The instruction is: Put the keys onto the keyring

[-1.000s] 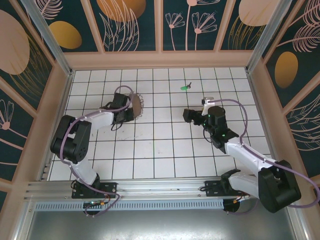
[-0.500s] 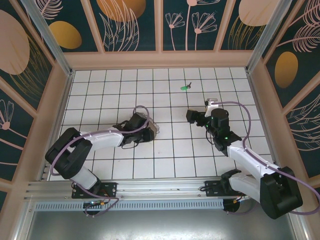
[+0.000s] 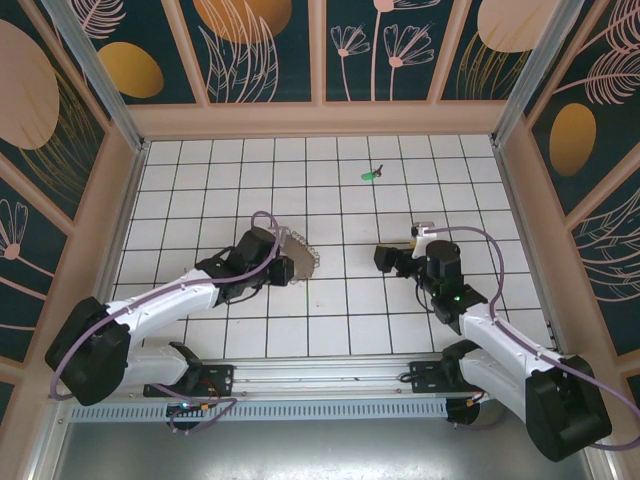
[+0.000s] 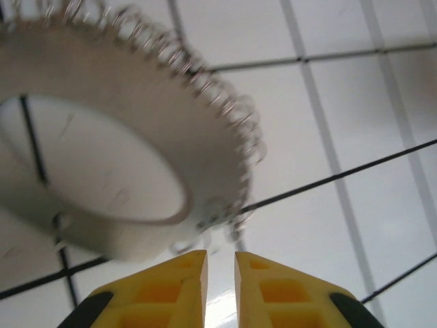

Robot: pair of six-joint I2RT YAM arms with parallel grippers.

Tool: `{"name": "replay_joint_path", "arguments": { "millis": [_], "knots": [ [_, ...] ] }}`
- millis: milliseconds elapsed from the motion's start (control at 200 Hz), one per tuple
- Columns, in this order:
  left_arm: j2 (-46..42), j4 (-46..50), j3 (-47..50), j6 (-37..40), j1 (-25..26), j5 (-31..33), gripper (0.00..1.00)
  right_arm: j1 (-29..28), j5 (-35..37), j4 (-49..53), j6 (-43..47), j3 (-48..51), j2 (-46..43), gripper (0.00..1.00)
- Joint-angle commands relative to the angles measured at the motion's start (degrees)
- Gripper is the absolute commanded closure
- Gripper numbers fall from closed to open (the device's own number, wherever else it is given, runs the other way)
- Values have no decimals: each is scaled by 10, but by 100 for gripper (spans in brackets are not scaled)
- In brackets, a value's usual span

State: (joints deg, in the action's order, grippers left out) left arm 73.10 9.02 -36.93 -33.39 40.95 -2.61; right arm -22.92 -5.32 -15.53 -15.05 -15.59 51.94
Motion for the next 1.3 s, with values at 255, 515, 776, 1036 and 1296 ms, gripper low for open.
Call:
{"name": "replay_joint_path", "arguments": {
  "millis": [255,515,776,1036,1296],
  "knots": [
    [89,32,-15,66,73,105,82,-7,-33,-13,-3,-11,-11,1],
    [143,54,-64,88,123,184,81,-6,-18,-20,8,-22,-10,1],
    [186,101,-95,98,139,243,71,-5,-12,-13,18,-21,-24,1],
    [205,107,-102,102,153,260,71,5,-18,-22,20,-20,-27,1],
    [233,97,-126,119,152,278,72,8,-16,-13,22,-23,-35,1]
  ]
}}
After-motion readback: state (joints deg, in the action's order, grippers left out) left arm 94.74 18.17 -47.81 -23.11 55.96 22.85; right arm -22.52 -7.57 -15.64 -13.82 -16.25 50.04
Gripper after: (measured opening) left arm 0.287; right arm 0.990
